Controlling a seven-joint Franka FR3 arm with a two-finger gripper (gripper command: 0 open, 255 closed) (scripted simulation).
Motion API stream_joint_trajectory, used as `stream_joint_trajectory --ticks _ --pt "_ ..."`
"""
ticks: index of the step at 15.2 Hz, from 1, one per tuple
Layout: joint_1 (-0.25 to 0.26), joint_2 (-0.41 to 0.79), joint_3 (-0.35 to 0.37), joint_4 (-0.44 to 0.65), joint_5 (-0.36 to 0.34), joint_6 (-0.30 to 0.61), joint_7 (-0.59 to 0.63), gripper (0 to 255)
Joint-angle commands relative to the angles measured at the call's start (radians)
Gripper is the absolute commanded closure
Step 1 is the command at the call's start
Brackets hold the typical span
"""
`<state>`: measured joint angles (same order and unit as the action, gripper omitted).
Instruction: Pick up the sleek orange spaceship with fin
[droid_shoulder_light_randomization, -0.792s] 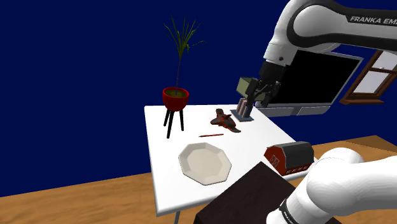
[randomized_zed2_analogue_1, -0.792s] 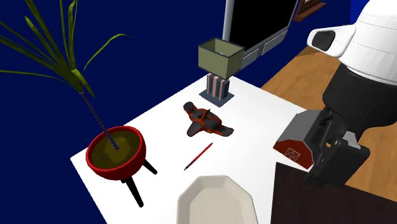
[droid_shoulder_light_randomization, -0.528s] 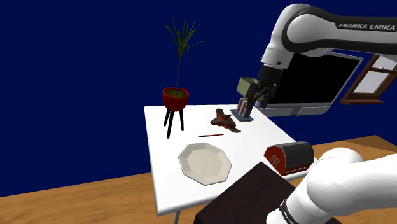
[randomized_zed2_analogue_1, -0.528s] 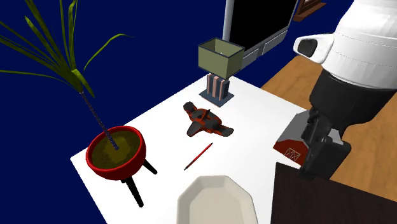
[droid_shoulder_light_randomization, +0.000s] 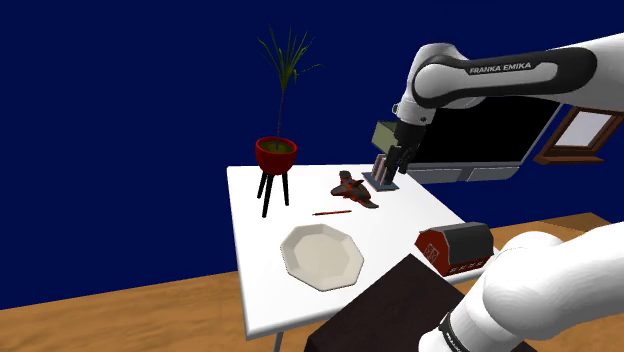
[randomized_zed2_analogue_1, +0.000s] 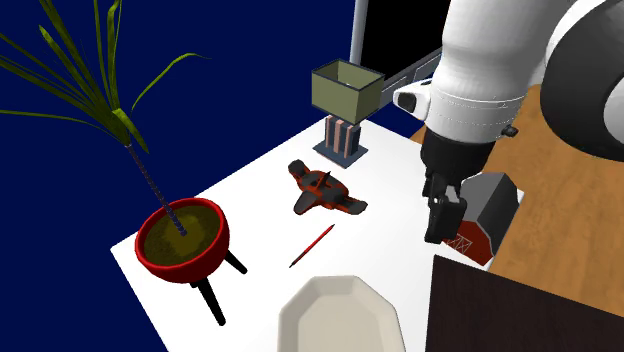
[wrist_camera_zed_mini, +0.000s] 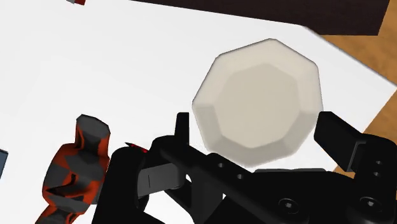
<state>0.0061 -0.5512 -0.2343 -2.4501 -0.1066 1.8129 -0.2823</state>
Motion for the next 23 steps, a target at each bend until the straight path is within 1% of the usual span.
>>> stream_joint_trajectory --ticks 1,6,12,17,23 --pt "0.004 0.056 -0.033 0.005 -0.030 0.047 -0.083 0" --pt "0.021 0.239 -0.103 0.065 -0.072 0.163 -0.273 0" --pt "0.034 0.480 -0.158 0.179 -0.073 0.291 -0.499 0" --pt "0.023 0.687 -0.165 0.303 -0.046 0.377 -0.679 0" --pt "-0.016 0.927 -0.133 0.488 -0.020 0.448 -0.864 0"
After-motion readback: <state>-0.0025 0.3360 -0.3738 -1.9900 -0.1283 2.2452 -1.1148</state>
